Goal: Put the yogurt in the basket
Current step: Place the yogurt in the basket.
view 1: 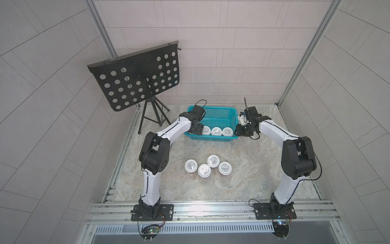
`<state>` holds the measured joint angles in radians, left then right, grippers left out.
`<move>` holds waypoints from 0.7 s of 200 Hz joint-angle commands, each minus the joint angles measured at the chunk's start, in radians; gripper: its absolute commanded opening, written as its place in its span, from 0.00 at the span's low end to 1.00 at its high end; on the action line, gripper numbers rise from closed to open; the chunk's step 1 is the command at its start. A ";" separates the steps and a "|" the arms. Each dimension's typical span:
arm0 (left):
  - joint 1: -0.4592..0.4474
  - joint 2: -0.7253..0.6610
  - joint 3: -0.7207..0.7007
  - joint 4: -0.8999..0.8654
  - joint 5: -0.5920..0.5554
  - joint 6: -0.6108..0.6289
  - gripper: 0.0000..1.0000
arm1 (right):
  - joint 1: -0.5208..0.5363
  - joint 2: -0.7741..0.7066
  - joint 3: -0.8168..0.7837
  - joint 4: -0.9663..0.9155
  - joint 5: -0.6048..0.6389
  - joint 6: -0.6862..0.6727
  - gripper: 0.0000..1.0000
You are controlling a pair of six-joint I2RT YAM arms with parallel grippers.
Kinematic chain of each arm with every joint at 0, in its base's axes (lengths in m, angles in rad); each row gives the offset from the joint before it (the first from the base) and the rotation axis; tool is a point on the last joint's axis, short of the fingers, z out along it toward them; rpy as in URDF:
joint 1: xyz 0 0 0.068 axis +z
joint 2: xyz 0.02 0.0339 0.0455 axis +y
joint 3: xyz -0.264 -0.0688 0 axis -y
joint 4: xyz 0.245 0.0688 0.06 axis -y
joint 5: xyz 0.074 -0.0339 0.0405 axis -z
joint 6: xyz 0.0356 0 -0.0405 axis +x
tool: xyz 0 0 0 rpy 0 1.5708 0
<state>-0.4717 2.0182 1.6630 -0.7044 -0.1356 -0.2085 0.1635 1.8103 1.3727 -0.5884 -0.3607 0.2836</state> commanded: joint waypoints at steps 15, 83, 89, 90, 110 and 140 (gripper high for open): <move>0.002 -0.077 0.016 -0.036 -0.010 0.003 0.84 | 0.003 -0.014 0.032 -0.048 0.019 -0.020 0.40; 0.001 -0.260 -0.052 -0.045 -0.001 0.004 0.85 | 0.005 -0.018 0.026 -0.064 0.019 -0.031 0.27; 0.001 -0.277 -0.064 -0.041 0.001 0.004 0.85 | 0.007 -0.019 0.025 -0.063 0.018 -0.031 0.26; 0.001 -0.281 -0.067 -0.041 0.001 0.004 0.85 | 0.007 -0.020 0.025 -0.063 0.018 -0.031 0.26; 0.000 -0.338 -0.109 -0.030 0.004 -0.002 0.85 | 0.009 -0.026 0.019 -0.065 0.019 -0.032 0.25; 0.001 -0.408 -0.163 -0.026 0.020 -0.011 0.85 | 0.014 -0.040 0.002 -0.063 0.019 -0.028 0.26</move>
<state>-0.4717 1.6615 1.5433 -0.7155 -0.1303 -0.2096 0.1665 1.8103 1.3907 -0.6128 -0.3561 0.2676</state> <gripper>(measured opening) 0.851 0.253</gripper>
